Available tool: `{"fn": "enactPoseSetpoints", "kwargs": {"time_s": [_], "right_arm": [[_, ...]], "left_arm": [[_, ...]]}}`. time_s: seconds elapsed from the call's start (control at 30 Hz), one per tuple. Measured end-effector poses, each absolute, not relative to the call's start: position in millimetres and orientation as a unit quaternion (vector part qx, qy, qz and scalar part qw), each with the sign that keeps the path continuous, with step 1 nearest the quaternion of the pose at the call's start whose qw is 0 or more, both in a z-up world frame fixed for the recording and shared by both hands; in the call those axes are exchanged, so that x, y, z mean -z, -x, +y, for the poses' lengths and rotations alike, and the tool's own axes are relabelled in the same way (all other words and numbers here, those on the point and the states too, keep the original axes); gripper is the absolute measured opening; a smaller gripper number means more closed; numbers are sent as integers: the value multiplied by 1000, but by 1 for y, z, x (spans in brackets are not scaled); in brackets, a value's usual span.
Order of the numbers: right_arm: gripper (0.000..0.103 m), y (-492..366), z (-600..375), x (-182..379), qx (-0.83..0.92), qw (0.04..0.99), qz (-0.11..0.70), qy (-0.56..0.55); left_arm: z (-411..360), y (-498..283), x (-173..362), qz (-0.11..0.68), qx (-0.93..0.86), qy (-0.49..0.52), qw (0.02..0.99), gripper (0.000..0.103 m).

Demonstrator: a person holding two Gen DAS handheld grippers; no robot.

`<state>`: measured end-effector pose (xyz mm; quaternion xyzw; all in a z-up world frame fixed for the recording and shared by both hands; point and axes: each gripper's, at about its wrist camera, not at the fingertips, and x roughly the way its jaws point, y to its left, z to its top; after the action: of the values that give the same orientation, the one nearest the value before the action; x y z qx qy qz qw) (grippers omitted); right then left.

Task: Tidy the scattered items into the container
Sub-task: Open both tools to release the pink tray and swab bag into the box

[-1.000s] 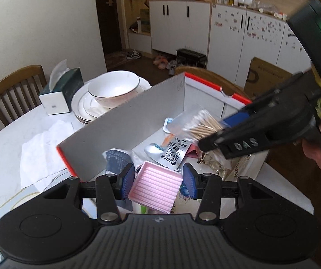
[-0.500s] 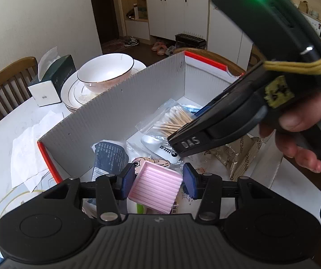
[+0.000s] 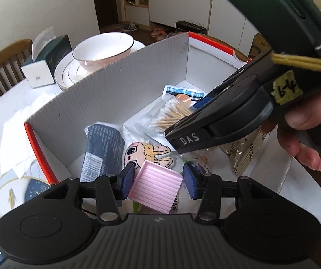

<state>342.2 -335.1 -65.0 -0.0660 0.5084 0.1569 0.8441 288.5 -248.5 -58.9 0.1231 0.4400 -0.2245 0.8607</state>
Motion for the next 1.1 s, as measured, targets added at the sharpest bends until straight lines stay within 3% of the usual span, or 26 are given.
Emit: {"fn": "enactPoseSetpoints", "kwargs": {"time_s": [0.13,0.3,0.63,0.77,1.1], "right_arm": [[40,-343,-337,64,-157,843,511,62],[50,-343,-343,62,-159,842,513,53],[64,-334,-349,48,-176,849,495,48],[64,-331,-350,40,-182,851,490,44],[69,-315,-354,16,-194,862,467,41]], "left_arm": [[-249,-291,59,448,229,-122,856,47],[-252,-290,61,457,233,-136,847,47],[-248,-285,56,456,248,-115,847,58],[-244,-282,49,448,248,-96,854,63],[-227,-263,29,429,240,-60,869,63]]}}
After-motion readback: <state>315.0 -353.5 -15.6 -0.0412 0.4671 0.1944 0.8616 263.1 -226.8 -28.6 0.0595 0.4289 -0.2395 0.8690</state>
